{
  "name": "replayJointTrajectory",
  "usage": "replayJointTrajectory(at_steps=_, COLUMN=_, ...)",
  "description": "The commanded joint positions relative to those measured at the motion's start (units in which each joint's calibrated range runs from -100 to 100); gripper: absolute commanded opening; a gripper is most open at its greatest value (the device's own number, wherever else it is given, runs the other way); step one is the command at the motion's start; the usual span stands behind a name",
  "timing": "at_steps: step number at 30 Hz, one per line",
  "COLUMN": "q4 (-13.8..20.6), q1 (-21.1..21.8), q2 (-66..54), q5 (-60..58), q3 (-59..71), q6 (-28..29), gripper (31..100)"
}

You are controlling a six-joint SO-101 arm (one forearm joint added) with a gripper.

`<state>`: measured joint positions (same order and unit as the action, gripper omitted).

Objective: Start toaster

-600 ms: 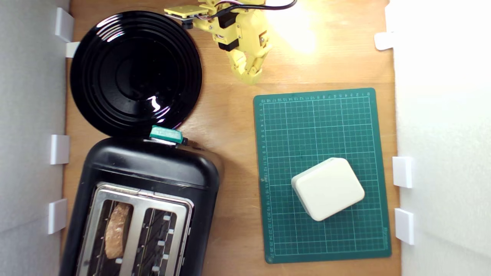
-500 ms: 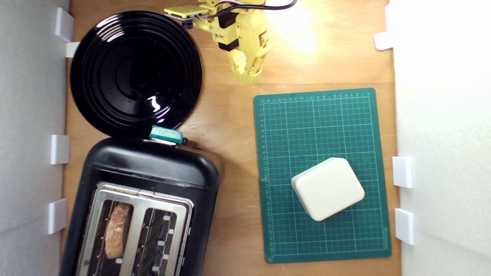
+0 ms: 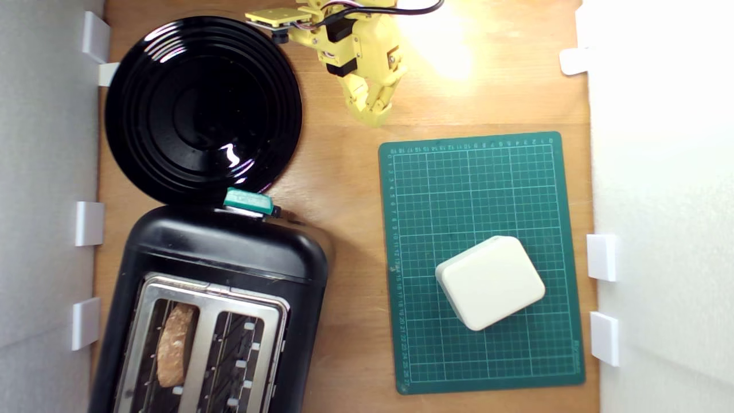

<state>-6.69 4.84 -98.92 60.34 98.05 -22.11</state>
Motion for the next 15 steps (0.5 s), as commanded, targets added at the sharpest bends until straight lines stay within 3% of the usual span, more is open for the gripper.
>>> replayJointTrajectory(at_steps=1, q4=0.7, q1=-0.4, q2=-0.6, q5=0.3, q3=1.1, q6=-0.4, gripper=31.4)
replayJointTrajectory(at_steps=15, q4=0.7, q1=-0.4, q2=-0.6, q5=0.3, q3=1.1, q6=-0.1, gripper=31.4)
